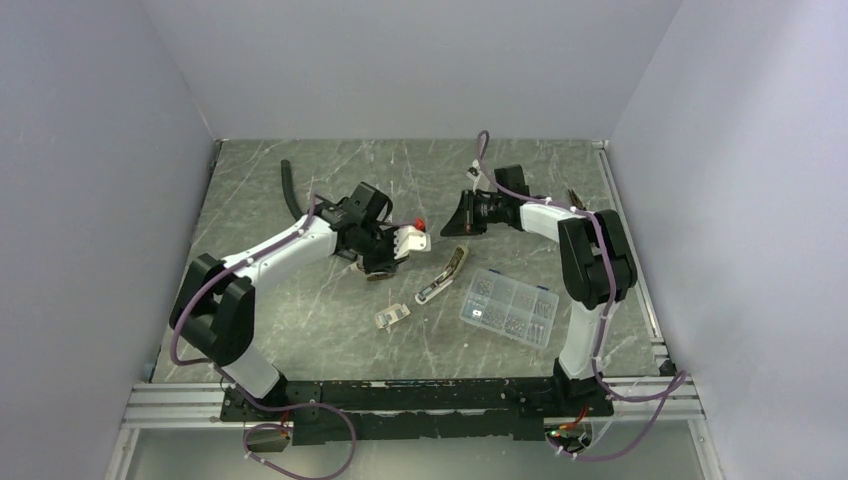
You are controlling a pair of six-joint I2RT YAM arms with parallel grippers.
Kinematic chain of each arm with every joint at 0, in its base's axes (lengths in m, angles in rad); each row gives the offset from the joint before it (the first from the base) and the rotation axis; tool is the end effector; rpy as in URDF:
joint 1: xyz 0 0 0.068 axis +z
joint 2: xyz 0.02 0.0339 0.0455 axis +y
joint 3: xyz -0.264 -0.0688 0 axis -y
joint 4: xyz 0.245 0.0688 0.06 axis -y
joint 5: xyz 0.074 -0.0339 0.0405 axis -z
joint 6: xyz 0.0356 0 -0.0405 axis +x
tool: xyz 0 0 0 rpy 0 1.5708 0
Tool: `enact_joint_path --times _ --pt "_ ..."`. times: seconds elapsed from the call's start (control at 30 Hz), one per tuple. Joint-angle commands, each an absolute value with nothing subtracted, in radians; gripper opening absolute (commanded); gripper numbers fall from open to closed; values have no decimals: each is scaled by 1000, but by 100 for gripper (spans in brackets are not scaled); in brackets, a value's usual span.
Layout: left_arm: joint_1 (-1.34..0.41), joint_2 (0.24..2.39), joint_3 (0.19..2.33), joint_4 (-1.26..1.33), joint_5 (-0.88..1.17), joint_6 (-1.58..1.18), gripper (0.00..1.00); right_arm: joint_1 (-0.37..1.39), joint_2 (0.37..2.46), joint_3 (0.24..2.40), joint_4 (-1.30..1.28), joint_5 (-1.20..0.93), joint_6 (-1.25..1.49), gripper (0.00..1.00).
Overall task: Load the staples into the stapler
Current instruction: Pick up the staple from the center of the board, then install the staple into the stapler.
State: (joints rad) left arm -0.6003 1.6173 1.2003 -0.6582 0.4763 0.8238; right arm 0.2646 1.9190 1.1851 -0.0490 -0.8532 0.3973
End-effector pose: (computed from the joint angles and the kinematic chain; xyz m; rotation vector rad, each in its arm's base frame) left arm 0.2638 -0.2003 0.2399 1.7838 1.8272 -0.5430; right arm 0.3803 0.1308 0.1734 -0.2862 2.3661 1.3230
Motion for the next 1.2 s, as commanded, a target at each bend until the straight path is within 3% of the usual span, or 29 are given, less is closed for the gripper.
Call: enact_joint_path --times 0.0,0.27,0.9,1.17 --pt "-607 1555 1169 -695 439 832 8 261 1980 1212 -103 -812 323 9" --pt "-614 1480 1072 -787 408 886 8 258 2014 1212 -139 -788 273 15" --pt "-615 1400 782 -817 242 1127 10 256 1955 1231 -245 -678 158 47" --pt "-615 1425 767 -760 240 1111 14 253 1930 1238 -256 -688 130 48"
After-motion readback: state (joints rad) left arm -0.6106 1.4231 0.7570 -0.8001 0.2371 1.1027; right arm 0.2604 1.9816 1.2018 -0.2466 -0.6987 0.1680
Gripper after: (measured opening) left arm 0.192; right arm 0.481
